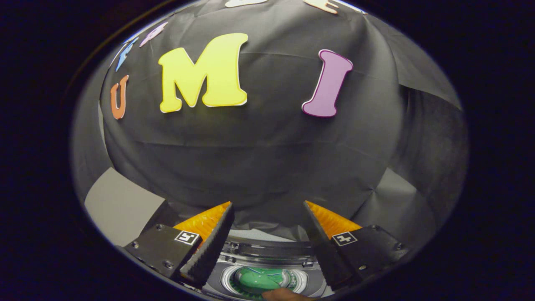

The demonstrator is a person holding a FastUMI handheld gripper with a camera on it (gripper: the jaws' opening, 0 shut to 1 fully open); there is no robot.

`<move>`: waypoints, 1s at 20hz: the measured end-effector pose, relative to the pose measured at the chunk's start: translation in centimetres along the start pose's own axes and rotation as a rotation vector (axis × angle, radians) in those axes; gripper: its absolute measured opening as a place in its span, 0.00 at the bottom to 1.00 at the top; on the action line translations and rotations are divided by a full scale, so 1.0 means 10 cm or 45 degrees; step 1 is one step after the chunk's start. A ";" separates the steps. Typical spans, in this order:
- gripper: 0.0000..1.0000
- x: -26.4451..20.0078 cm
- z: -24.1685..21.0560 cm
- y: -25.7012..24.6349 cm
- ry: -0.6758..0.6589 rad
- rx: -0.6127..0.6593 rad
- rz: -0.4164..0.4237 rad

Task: Put the clothes into the washing machine and then close the washing machine lid.

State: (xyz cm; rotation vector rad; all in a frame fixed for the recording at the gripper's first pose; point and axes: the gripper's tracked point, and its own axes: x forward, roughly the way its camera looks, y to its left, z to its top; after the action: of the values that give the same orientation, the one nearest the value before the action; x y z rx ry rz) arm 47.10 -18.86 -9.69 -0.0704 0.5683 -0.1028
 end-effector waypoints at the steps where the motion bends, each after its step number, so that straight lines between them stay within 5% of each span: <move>1: 1.00 0.08 0.00 0.03 0.015 0.007 0.007; 15: 1.00 0.59 -0.60 -0.04 0.165 0.118 0.008; 20: 1.00 0.44 -0.61 -0.05 0.052 0.128 0.005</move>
State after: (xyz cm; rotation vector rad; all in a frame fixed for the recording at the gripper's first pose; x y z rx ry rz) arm 47.44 -20.12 -17.16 0.0308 0.6034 -0.1289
